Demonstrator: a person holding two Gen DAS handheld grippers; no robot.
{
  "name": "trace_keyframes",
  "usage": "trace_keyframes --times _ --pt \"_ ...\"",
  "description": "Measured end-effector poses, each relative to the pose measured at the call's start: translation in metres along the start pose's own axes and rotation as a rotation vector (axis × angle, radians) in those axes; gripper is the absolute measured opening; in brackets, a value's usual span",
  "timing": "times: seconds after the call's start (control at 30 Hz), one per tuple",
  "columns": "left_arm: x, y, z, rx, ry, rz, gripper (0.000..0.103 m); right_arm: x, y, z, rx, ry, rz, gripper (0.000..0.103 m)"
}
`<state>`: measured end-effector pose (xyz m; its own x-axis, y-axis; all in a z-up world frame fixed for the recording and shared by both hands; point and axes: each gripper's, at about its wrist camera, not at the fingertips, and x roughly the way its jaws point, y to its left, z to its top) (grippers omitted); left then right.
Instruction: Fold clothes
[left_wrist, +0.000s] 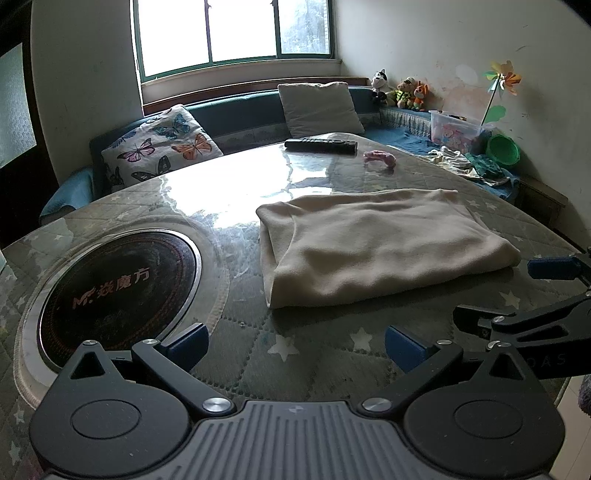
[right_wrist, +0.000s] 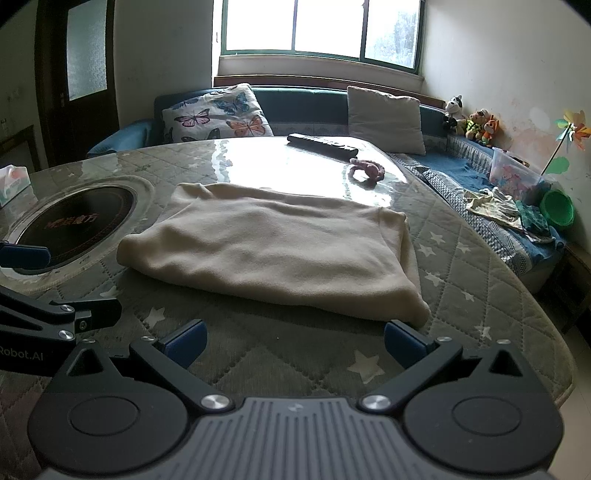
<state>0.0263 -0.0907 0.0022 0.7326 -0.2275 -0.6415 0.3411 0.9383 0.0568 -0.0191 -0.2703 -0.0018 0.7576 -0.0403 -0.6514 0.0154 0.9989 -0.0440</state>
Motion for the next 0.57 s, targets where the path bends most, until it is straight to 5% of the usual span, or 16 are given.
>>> trace_keyframes --times 0.57 --pt "0.0064 0.0035 0.0017 -0.002 0.006 0.005 0.103 0.0058 -0.0017 0.0042 0.002 -0.001 0.007 0.103"
